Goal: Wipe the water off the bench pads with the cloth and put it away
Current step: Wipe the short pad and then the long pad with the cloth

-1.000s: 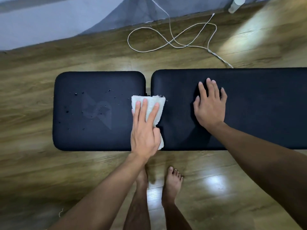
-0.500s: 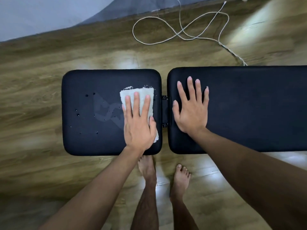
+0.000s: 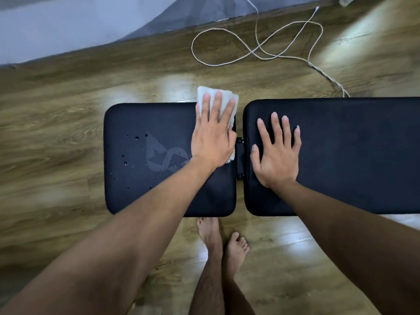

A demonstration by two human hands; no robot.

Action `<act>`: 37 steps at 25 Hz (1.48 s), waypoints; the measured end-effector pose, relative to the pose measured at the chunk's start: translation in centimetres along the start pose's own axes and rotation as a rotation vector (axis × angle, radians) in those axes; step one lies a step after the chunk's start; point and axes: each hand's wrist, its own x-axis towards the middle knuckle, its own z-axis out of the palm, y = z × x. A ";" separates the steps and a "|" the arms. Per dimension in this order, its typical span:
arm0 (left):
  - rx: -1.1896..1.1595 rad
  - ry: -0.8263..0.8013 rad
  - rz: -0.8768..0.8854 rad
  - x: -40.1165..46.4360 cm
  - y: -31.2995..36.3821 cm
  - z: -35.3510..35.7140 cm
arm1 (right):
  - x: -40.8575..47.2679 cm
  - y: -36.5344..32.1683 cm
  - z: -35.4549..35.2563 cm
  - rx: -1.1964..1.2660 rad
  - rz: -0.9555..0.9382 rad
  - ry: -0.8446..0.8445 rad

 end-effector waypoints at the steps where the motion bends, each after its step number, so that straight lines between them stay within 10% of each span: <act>1: 0.008 -0.003 -0.006 -0.6 0.1 0.1 | 0.0 0.0 -0.1 -0.001 -0.003 -0.006; 13: -0.152 -0.014 -0.088 -15.4 3.0 3.3 | 0.0 -0.2 -0.4 0.023 0.015 -0.028; 25: -0.138 0.021 -0.164 2.5 0.2 -1.0 | 0.1 -0.3 -0.2 0.012 0.023 -0.009; 37: -0.194 0.008 -0.044 -14.1 1.7 2.2 | 0.1 -0.3 -0.2 0.025 0.025 -0.012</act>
